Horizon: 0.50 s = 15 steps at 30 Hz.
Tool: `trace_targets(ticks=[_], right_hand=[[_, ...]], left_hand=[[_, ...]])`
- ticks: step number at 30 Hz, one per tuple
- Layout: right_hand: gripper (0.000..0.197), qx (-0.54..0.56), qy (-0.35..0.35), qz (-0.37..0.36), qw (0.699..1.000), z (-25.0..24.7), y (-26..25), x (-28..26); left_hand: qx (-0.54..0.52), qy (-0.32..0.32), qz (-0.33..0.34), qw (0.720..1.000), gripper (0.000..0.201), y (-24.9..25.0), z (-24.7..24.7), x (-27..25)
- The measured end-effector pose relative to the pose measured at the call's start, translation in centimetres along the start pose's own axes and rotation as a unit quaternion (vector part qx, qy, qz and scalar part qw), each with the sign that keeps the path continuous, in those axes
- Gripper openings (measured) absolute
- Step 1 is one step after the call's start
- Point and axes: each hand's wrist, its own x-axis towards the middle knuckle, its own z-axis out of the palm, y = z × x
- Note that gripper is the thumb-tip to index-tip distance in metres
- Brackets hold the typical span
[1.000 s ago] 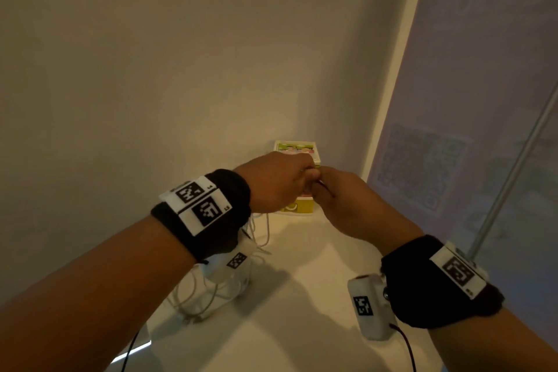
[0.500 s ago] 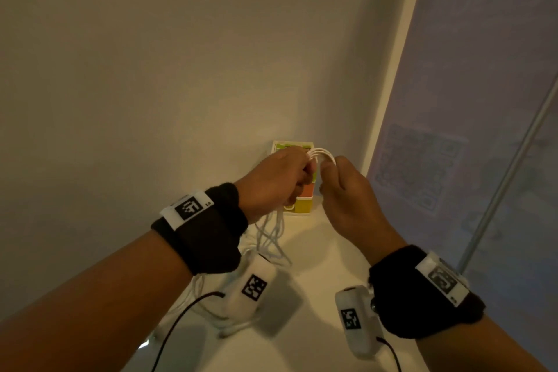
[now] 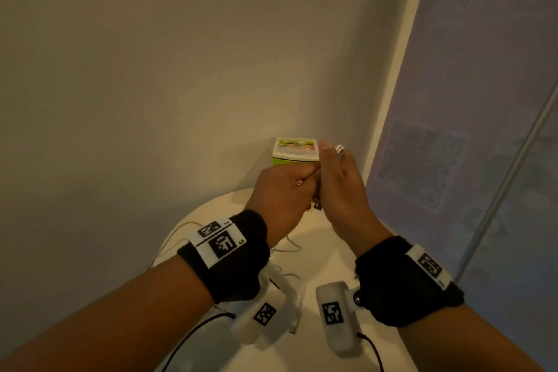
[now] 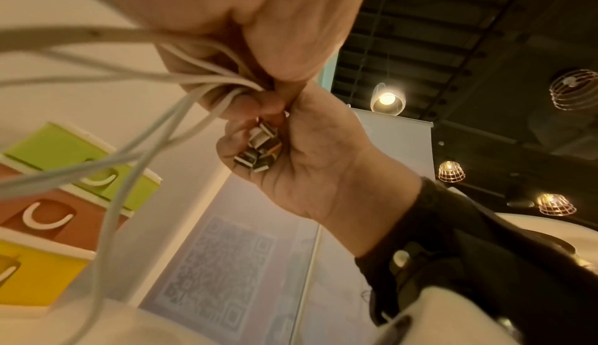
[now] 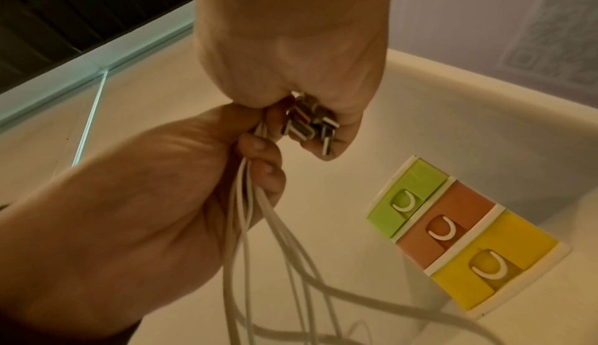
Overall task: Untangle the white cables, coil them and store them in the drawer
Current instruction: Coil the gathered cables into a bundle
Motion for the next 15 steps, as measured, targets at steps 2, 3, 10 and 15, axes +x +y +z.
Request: trace_targets(ticks=[2,3,10,15], right_hand=[[0.035,-0.004,0.006,-0.001,1.000,0.0,-0.2,0.0],[0.035,-0.006,0.013,0.001,1.000,0.1,-0.1,0.2],[0.029,0.022,0.042,0.007,0.999,0.3,0.5,0.2],[0.019,0.108,0.065,0.029,0.992,0.0,-0.1,0.2]], left_hand=[[0.052,0.000,0.019,0.998,0.022,-0.4,0.1,-0.2],[0.079,-0.014,0.029,0.996,0.023,-0.7,0.2,-0.2],[0.088,0.012,0.013,0.996,0.013,-2.0,0.5,-0.9],[0.088,-0.046,0.001,0.995,0.011,-2.7,0.2,-1.0]])
